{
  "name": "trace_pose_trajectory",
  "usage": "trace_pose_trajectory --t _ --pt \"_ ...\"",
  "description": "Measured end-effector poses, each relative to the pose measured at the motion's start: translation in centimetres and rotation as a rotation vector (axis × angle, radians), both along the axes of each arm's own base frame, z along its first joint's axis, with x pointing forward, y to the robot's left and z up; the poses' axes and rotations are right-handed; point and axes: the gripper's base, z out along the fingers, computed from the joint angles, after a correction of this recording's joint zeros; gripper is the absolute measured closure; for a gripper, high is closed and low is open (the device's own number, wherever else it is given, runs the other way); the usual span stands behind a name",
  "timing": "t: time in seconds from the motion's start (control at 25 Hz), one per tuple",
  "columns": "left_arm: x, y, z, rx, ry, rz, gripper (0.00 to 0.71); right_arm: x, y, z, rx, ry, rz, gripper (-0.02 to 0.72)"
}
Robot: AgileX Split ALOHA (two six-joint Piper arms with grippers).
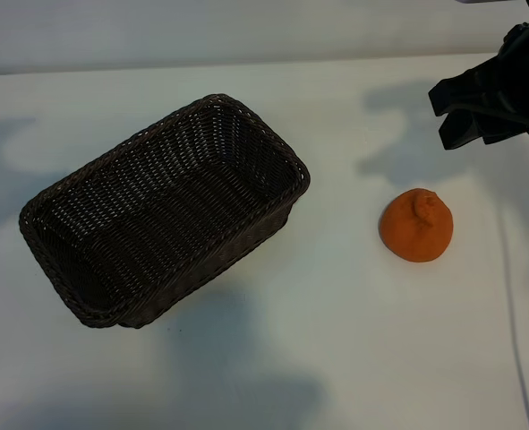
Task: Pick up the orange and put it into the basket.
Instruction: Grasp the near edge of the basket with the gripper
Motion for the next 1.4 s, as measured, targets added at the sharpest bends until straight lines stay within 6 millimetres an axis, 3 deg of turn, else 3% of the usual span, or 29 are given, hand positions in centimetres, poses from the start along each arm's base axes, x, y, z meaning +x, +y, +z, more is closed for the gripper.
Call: trace_pose_trajectory --t 0.24,0.4,0.92,1.2,1.4 --pt "-0.6 0.0 -5.1 -0.015 0.038 0.081 0.288 0.0 0.0 0.0 0.000 0.000 0.000 0.281" --pt "-0.7 0.0 -6.9 -0.022 0.019 0.112 0.288 0.0 0.0 0.0 0.000 0.000 0.000 0.281" --pt "-0.6 0.1 -9.3 -0.044 -0.057 0.185 0.288 -0.1 0.0 0.0 -0.001 0.008 0.002 0.281" --pt "1.0 -0.1 -11.9 -0.061 -0.020 0.213 0.288 -0.1 0.0 0.0 -0.001 0.010 0.003 0.281" --pt "1.7 -0.5 -12.3 -0.118 -0.047 0.220 0.288 -0.1 0.0 0.0 -0.001 0.010 0.003 0.281"
